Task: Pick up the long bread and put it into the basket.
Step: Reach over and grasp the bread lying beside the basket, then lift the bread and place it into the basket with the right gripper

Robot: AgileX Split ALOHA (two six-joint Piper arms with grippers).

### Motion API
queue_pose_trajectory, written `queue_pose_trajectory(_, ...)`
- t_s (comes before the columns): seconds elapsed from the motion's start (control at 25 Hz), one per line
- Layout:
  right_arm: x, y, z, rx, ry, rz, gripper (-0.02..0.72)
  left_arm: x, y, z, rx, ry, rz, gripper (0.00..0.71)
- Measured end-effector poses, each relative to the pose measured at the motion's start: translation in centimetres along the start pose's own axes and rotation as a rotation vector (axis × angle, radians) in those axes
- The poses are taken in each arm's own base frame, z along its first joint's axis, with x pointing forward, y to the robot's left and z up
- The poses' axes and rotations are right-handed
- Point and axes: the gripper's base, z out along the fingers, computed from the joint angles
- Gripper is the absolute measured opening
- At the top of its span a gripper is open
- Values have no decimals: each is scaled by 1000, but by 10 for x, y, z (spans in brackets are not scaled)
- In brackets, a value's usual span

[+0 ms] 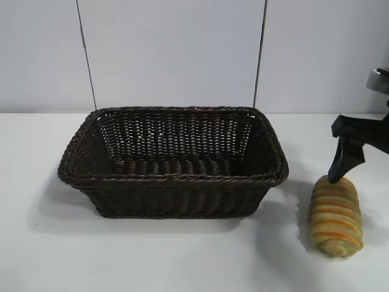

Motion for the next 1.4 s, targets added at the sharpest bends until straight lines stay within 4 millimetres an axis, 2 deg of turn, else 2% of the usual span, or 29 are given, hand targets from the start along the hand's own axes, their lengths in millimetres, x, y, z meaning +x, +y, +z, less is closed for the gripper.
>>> queue_pose_trajectory(0.2,0,0,4,-2,7,29,107,0,0,0,0,0,0,694)
queue_pose_trajectory(0.28,0,0,4,-2,7,31,55,0,0,0,0,0,0,694)
queue_pose_trajectory(0.44,1,0,3,-2,8,32,34,0,0,0,0,0,0,694)
queue_pose_trajectory(0.56,1,1,-5,-9,8,28,33,0,0,0,0,0,0,694)
queue_pose_trajectory(0.72,-3,8,-32,-35,-41,15,33,0,0,0,0,0,0,694)
queue_pose_trajectory(1.04,-26,26,-91,-79,-111,-43,33,0,0,0,0,0,0,694)
queue_pose_trajectory(1.28,-46,39,-117,-109,-163,-73,32,0,0,0,0,0,0,694)
queue_pose_trajectory(1.4,-52,57,-123,-135,-189,-119,32,0,0,0,0,0,0,694)
